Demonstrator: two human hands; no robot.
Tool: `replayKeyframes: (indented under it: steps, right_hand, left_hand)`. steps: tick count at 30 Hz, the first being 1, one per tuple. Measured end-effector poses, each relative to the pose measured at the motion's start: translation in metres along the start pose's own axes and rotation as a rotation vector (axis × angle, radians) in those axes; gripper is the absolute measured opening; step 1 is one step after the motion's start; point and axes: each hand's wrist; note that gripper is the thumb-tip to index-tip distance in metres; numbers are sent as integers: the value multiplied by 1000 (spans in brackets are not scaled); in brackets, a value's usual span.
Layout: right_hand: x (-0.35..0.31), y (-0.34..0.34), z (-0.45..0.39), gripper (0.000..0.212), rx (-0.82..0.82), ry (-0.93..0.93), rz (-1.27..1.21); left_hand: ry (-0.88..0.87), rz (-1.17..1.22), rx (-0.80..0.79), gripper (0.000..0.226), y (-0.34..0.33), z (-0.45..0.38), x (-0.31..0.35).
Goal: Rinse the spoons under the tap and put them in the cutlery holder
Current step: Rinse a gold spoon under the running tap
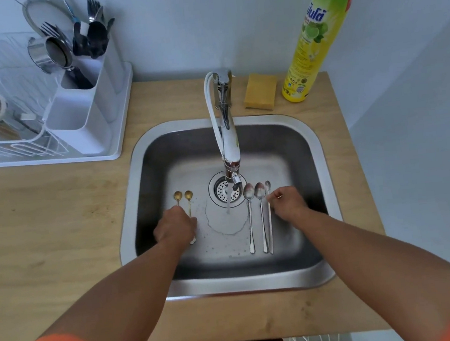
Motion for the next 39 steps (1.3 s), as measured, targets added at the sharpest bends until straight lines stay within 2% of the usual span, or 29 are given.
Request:
replayKeyframes:
  steps: [6,9,14,18,20,24,28,31,35,39]
  right_hand:
    - [5,-10,-8,28,51,-70,95]
    - [2,-13,-8,24,91,-72,161]
    - [1,-13,1,29,128,-40,243]
    - [-6,-16,14,23,233,73,231]
    - [-12,-22,18,22,175,141,154]
    - [-30,-38,24,19,-91,213,0]
    - [-45,-46,28,15,-301,154,-154]
    - [-48,-46,33,24,-356,78,-150]
    - [-43,-43,35,12,-374,23,-207]
    - [-40,-39,37,10,-370,26,-208]
  left_hand:
    - [82,83,13,33,-5,-12,3]
    - [112,131,-8,35,-8,-15,5]
    - [110,163,-79,34,-5,-18,9]
    - [65,147,-128,30,-2,-14,13]
    - [45,178,-159,29,-1,-8,16]
    - [11,172,-170,25,5,12,28]
    - [-48,188,-185,29,8,35,39]
    - [-83,165,-190,28,10,52,47]
    - [-127,165,-197,32,11,66,54]
    - [-202,168,-204,37,9,71,56]
Point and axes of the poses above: each hand's wrist, its own z-axis away from the middle knuckle, its own y-axis out of the back of the hand, x = y × z, and after that the axes turned 3 degrees about x, right-handed
